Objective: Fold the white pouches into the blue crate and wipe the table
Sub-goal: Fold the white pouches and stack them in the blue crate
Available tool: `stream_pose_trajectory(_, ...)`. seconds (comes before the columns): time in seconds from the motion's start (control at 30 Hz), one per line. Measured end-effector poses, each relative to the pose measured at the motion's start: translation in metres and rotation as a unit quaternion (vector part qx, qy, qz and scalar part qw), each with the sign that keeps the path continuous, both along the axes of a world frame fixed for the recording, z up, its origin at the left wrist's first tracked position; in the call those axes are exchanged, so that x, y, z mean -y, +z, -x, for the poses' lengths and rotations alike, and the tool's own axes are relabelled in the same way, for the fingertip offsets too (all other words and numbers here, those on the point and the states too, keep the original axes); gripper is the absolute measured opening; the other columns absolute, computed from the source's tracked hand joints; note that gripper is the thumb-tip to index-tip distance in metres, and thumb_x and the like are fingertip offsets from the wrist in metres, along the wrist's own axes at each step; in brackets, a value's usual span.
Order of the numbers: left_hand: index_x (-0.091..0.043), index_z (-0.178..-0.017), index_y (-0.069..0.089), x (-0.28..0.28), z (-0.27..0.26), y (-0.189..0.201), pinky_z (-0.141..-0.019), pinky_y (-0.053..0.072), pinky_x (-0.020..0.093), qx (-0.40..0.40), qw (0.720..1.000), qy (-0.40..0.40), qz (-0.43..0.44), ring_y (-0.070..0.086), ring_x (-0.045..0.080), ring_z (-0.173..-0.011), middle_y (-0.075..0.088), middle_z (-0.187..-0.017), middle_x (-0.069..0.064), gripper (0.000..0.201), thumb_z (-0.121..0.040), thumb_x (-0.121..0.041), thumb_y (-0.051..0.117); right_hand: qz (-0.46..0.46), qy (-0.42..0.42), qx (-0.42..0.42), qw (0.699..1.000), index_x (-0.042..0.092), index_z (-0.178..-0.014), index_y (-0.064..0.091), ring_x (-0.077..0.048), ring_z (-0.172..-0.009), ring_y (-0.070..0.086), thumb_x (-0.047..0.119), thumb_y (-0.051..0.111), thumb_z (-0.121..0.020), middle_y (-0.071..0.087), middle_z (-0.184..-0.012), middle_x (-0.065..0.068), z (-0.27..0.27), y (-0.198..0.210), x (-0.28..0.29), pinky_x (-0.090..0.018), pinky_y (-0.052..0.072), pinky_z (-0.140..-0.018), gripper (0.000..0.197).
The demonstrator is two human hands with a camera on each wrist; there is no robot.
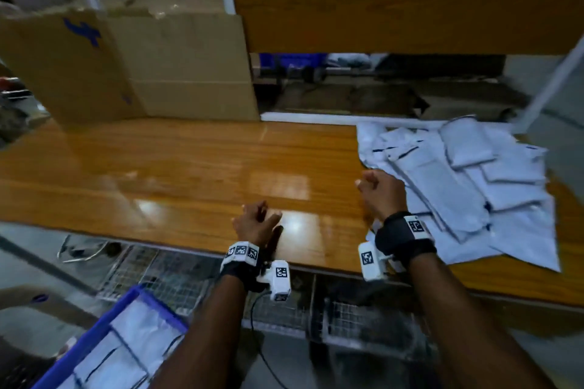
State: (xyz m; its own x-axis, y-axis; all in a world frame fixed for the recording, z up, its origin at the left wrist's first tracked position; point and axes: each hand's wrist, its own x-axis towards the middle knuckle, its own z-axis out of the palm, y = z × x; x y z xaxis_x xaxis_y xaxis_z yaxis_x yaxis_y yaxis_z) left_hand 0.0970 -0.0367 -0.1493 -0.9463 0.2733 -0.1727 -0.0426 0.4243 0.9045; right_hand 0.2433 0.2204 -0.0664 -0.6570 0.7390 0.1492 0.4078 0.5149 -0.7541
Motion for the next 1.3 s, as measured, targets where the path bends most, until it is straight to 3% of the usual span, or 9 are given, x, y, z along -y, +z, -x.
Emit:
stream_pose_trajectory(0.07,-0.034,-0.128,0.062,-0.005,0.007,-0.011,-0.122,0.012,0.044,-0.021,0.998,-0.015,0.051,0.044,0.02,-0.138,0.061,-0.136,-0.001,0.074,-0.063,-0.069,0.077,-0.027,-0.041,0.011,0.999,0.016,-0.116,0.068,-0.031,-0.111,0.062,0.031,0.071,-0.085,0.067,-0.121,-0.011,-0.013,0.003,-0.034,-0.034,0.048,-0.092,0.035)
stream_pose_trajectory(0.23,-0.023,-0.13,0.062,-0.006,0.012,-0.005,-0.115,0.033,0.046,-0.012,0.996,0.022,0.088,0.048,0.035,-0.133,0.058,-0.138,0.013,0.069,-0.072,-0.056,0.08,-0.056,-0.13,0.1,0.985,0.019,-0.133,0.053,-0.039,-0.124,0.048,0.04,0.08,-0.074,0.053,-0.135,-0.016,-0.033,-0.005,-0.1,-0.051,0.043,-0.099,0.068)
stream_pose_trajectory(0.3,-0.027,-0.128,0.064,-0.003,0.01,-0.008,-0.124,0.01,0.043,-0.039,0.996,0.01,0.08,0.035,0.028,-0.144,0.054,-0.144,0.007,0.065,-0.073,-0.06,0.077,-0.048,-0.126,0.169,0.976,0.017,-0.141,0.044,-0.041,-0.129,0.043,0.045,0.079,-0.075,0.045,-0.141,-0.018,-0.039,-0.01,-0.112,-0.053,0.036,-0.102,0.079)
stream_pose_trajectory(0.47,-0.021,-0.133,0.062,0.0,0.007,-0.005,-0.119,-0.017,0.042,-0.059,0.995,-0.019,0.082,0.01,0.013,-0.152,0.045,-0.151,0.004,0.055,-0.085,-0.047,0.072,-0.078,-0.107,0.231,0.964,0.008,-0.123,0.056,-0.041,-0.114,0.054,0.029,0.064,-0.087,0.06,-0.121,-0.022,-0.042,-0.017,-0.112,-0.048,0.041,-0.095,0.042)
stream_pose_trajectory(0.67,-0.034,-0.133,0.059,0.006,0.016,-0.017,-0.118,-0.018,0.047,-0.056,0.99,-0.037,0.121,0.004,0.02,-0.153,0.036,-0.157,0.002,0.064,-0.078,-0.064,0.069,-0.151,-0.055,0.158,0.974,0.009,-0.114,0.063,-0.041,-0.097,0.063,0.018,0.052,-0.094,0.067,-0.105,-0.022,-0.02,0.001,-0.05,-0.043,0.051,-0.083,0.025)
stream_pose_trajectory(0.83,-0.024,-0.136,0.059,0.01,0.008,-0.003,-0.122,-0.01,0.045,-0.066,0.99,-0.074,0.095,0.009,0.018,-0.152,0.04,-0.153,-0.004,0.057,-0.085,-0.046,0.072,-0.149,0.042,0.148,0.977,0.015,-0.109,0.069,-0.034,-0.089,0.067,0.03,0.055,-0.093,0.071,-0.099,-0.017,0.022,0.001,0.035,-0.036,0.054,-0.072,0.026)
stream_pose_trajectory(1.0,-0.015,-0.131,0.064,0.024,0.014,-0.002,-0.122,0.02,0.048,-0.047,0.993,-0.101,0.05,0.018,0.025,-0.151,0.047,-0.149,0.006,0.047,-0.088,-0.029,0.073,-0.052,0.167,0.19,0.966,0.015,-0.138,0.053,-0.031,-0.118,0.059,0.071,0.058,-0.079,0.061,-0.133,-0.01,0.054,-0.018,0.085,-0.036,0.049,-0.09,0.081)
stream_pose_trajectory(1.17,-0.011,-0.133,0.061,0.025,0.011,0.004,-0.123,0.018,0.04,-0.039,0.993,-0.111,0.02,0.015,0.021,-0.151,0.044,-0.151,0.007,0.043,-0.092,-0.018,0.068,-0.1,0.162,0.203,0.961,0.027,-0.133,0.058,-0.031,-0.12,0.057,0.022,0.06,-0.091,0.062,-0.132,-0.007,0.044,-0.022,0.059,-0.04,0.051,-0.095,0.042)
stream_pose_trajectory(1.3,-0.012,-0.129,0.065,0.02,0.008,0.003,-0.123,0.017,0.046,-0.044,0.995,-0.093,0.01,0.017,0.024,-0.151,0.047,-0.148,0.006,0.038,-0.093,-0.024,0.067,-0.105,0.183,0.29,0.933,0.02,-0.13,0.062,-0.032,-0.124,0.053,0.03,0.061,-0.092,0.061,-0.133,-0.01,0.027,-0.03,0.05,-0.043,0.05,-0.097,0.039)
